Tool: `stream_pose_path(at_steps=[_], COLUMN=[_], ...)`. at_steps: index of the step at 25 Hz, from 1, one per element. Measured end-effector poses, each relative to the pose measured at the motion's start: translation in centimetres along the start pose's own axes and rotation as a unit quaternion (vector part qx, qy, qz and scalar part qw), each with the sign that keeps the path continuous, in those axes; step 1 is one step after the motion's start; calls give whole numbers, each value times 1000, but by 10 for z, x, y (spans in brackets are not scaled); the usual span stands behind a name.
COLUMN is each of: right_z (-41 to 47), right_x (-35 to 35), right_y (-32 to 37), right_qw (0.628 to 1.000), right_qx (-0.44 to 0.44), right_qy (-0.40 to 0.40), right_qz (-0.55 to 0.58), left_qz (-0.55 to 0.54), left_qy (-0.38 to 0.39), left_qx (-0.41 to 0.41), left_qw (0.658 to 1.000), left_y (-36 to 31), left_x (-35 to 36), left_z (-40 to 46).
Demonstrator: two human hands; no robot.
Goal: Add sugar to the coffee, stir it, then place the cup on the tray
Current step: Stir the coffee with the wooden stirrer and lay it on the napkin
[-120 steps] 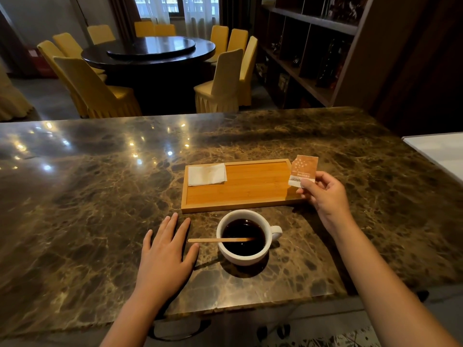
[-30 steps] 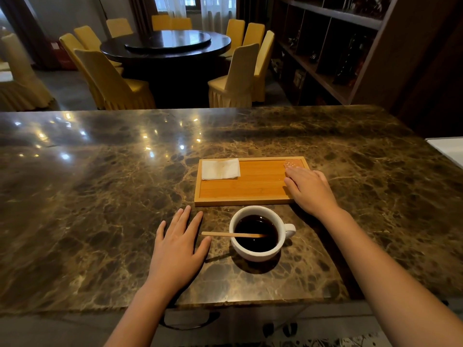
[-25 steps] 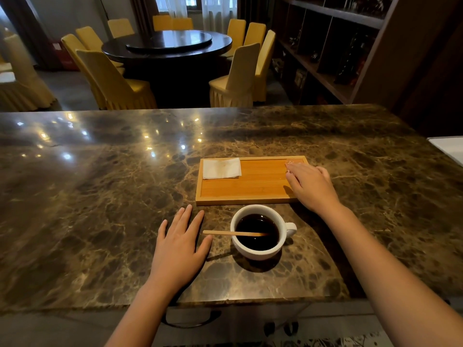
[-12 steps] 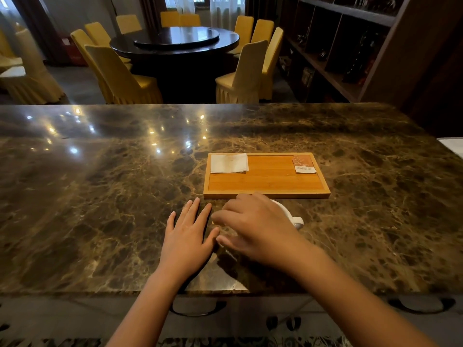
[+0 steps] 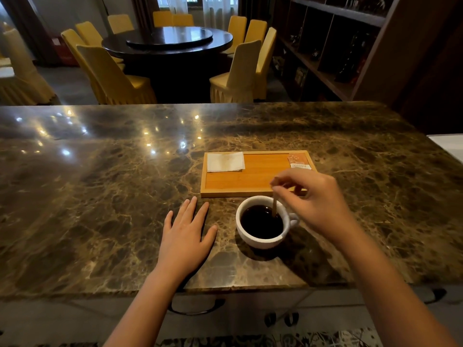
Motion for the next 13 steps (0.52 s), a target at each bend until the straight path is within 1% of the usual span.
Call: stream_pose_path(at_steps=[2, 5, 7, 9, 13], right_z=[-6, -19, -27, -32, -40], right_x=[-14, -22, -17, -5, 12], right_y=[-17, -29, -35, -37, -44], right_qw=[998, 993, 984, 974, 952], right_qx=[44, 79, 107, 116, 118], right_qy=[-15, -13, -10, -18, -121], right_qz=[32, 86, 143, 195, 254], left_qz=[-3, -9, -9, -3, 1], left_qy=[1, -5, -5, -1, -1], left_qx=[2, 7, 6, 4, 6], left_qw=[1000, 1000, 1000, 1000, 1000], left_y=[0, -2, -1, -1, 0], left_x=[0, 0, 0, 0, 1], left_z=[0, 0, 0, 1, 1])
Point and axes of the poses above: each hand's wrist, its own z-axis towards the middle knuckle, its own x-axis out of the palm, y = z × x, the point moved 7 cm from there along z, towards the middle knuckle, and after that the axes turned 1 degree about y, right-handed, at the moved point
